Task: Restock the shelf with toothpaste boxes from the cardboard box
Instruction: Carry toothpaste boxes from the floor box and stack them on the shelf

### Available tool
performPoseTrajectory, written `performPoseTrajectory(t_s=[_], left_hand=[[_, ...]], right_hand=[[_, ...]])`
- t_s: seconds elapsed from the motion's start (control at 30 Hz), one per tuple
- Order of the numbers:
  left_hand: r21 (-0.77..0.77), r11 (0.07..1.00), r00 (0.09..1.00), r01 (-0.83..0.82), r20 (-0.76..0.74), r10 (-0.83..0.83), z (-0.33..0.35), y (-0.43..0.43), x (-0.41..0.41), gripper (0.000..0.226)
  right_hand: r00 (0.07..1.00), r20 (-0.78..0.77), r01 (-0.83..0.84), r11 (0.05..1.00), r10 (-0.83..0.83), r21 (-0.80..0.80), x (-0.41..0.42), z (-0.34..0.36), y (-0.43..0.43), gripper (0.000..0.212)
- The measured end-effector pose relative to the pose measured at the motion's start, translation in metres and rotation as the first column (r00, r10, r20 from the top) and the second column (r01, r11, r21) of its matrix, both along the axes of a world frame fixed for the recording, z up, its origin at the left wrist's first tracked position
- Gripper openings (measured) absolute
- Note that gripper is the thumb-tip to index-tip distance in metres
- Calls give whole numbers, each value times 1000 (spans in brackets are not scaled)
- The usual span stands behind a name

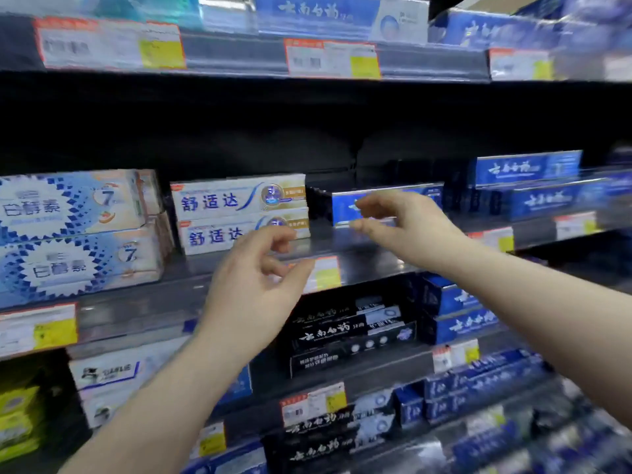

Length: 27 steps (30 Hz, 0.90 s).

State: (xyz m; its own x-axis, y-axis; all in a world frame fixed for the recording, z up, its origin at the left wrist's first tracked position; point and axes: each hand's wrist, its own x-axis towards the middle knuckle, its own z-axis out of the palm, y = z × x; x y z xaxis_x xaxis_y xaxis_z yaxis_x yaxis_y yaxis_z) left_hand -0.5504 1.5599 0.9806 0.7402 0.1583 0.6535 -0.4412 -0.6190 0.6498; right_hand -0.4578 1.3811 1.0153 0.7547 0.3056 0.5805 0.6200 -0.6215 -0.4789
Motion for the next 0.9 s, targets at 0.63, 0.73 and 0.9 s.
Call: performPoseTrajectory(t_s=[0.63,0.73,0.9], left_hand=[[248,855,731,454,-653,-198,-146,-306,-5,53],[280,817,675,503,-718,-169,-173,-391,-14,55],[261,734,560,626,-806,-191,-207,-513,-27,29]], right_hand=[[780,-431,374,891,-453,-258,-156,-160,-380,55],[717,-464,430,854,-521,-294,-187,-182,-466,56],[571,-527,528,774,-629,-351,-234,-214,-582,55]])
